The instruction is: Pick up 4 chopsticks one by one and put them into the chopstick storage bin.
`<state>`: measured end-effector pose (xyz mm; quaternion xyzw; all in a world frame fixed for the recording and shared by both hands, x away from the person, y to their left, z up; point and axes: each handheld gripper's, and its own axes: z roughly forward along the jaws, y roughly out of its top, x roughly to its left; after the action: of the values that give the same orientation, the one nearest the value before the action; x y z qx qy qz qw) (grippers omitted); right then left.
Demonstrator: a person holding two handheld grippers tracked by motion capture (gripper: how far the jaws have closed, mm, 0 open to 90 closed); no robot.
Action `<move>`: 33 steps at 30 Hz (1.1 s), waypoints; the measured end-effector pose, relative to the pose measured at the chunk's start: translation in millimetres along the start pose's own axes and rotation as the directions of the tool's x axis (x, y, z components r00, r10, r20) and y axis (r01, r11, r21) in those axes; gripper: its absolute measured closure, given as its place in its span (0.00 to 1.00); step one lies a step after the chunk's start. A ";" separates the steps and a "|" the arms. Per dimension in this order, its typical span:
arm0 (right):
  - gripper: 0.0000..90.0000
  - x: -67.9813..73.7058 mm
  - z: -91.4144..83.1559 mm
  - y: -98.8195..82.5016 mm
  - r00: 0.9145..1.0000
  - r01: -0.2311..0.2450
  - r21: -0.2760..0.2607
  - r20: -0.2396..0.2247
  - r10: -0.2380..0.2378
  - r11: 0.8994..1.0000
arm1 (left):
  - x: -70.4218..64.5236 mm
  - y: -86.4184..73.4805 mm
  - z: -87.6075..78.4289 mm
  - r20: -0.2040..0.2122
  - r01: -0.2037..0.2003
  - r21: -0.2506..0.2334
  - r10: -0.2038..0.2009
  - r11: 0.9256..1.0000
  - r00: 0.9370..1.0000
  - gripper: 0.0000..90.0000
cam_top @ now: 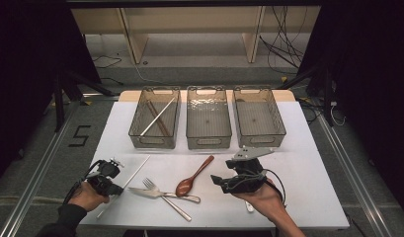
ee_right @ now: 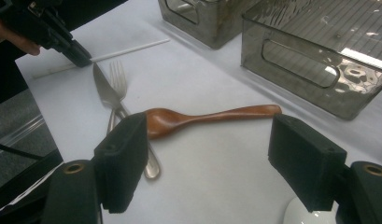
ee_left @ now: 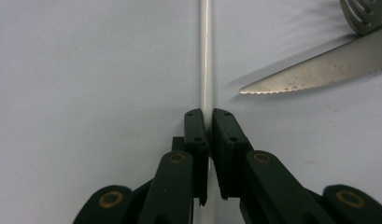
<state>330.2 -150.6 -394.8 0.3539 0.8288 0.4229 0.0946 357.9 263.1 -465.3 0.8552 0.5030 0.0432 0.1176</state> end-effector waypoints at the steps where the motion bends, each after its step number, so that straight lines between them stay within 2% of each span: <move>1: 0.33 0.1 0.0 0.0 1.000 0.000 0.000 0.001 0.000 1.000 | 0.0 -0.1 0.0 0.000 0.002 -0.001 -0.002 1.000 1.000 0.94; 9: 0.33 0.1 0.1 -0.1 1.000 0.000 0.000 0.002 0.000 1.000 | -0.8 0.2 0.1 -0.005 0.011 0.000 -0.011 1.000 1.000 0.92; 18: 0.33 0.1 -0.2 0.1 1.000 0.002 -0.001 0.002 -0.002 1.000 | 1.9 -0.9 -0.5 0.012 0.015 -0.008 -0.015 1.000 1.000 0.94; 33: 0.33 0.0 -0.6 0.1 1.000 0.000 -0.002 0.001 0.000 1.000 | 3.0 -2.1 -17.0 0.013 0.004 -0.075 -0.003 0.997 1.000 0.94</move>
<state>330.0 -151.0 -394.4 0.3543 0.8283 0.4234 0.0954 354.4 269.4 -449.5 0.8494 0.5019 0.0564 0.1531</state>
